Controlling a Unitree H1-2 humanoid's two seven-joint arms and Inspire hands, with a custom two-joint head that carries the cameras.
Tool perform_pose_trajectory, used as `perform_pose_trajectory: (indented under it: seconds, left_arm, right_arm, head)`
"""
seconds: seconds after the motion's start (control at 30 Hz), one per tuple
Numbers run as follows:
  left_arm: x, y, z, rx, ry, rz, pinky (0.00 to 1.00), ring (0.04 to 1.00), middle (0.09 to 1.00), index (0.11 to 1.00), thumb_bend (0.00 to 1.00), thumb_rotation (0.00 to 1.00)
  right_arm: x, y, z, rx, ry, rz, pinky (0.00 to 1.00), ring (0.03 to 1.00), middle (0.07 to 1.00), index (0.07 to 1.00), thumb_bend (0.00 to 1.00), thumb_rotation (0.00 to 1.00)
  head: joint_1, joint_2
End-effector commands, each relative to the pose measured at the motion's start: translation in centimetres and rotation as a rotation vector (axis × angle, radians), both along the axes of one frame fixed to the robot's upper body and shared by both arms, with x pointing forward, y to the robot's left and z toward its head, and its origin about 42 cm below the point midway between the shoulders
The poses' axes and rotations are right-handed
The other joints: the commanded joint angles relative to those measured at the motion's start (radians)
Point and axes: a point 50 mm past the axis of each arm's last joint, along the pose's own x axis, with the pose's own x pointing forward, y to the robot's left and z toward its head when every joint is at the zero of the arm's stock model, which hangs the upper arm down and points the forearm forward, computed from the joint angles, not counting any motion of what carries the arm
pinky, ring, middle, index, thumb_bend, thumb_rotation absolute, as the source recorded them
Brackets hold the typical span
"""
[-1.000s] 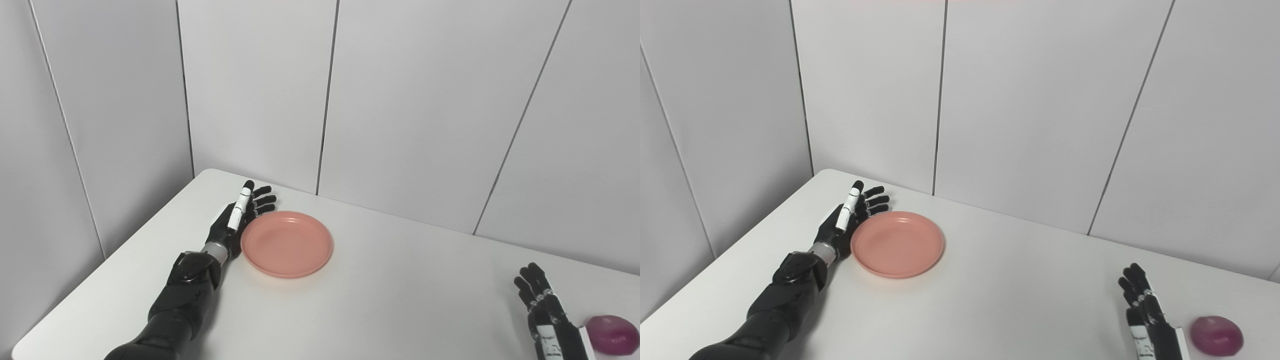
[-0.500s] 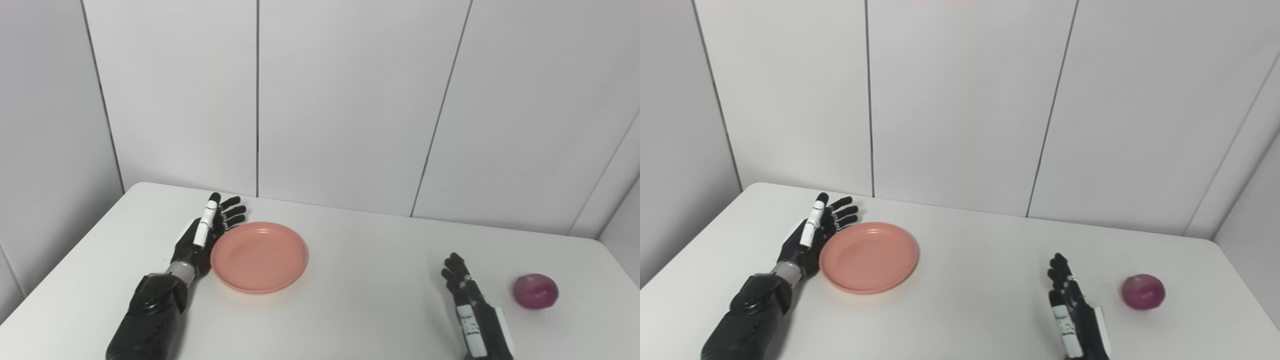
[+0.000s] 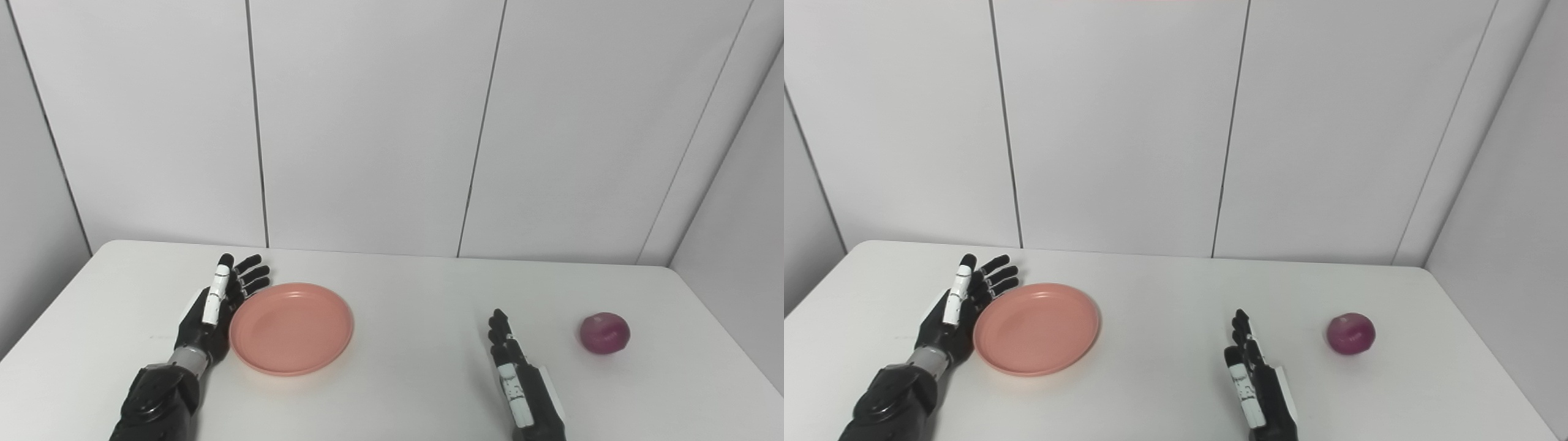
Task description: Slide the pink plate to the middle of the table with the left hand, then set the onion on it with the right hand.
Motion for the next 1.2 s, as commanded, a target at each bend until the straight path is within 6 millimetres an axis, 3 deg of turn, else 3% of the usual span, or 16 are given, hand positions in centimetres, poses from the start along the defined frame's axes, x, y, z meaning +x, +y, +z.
perform_pose_trajectory:
  seconds: [0.0,0.47,1.17]
  left_arm:
    - [0.8,-1.3,1.7,-0.017,-0.048,-0.008,0.85,0.850,0.828,0.806,0.64,1.00]
    - [-1.8,-5.2,2.1,-0.055,-0.055,0.057,0.87,0.872,0.853,0.839,0.58,1.00]
    - [-5.8,-10.1,2.8,-0.035,-0.074,0.116,0.89,0.880,0.864,0.860,0.60,1.00]
  right_arm:
    - [-0.1,0.6,-0.6,0.018,0.010,0.005,1.00,1.000,0.989,1.000,0.76,0.94]
    - [0.0,0.3,-0.5,0.026,0.020,-0.007,1.00,0.997,0.983,0.997,0.74,0.94]
    - [0.0,-0.1,-0.4,0.042,0.027,-0.013,1.00,0.987,0.968,0.982,0.74,0.91]
  head:
    - [0.013,0.002]
    - [0.043,0.009]
    - [0.054,0.020]
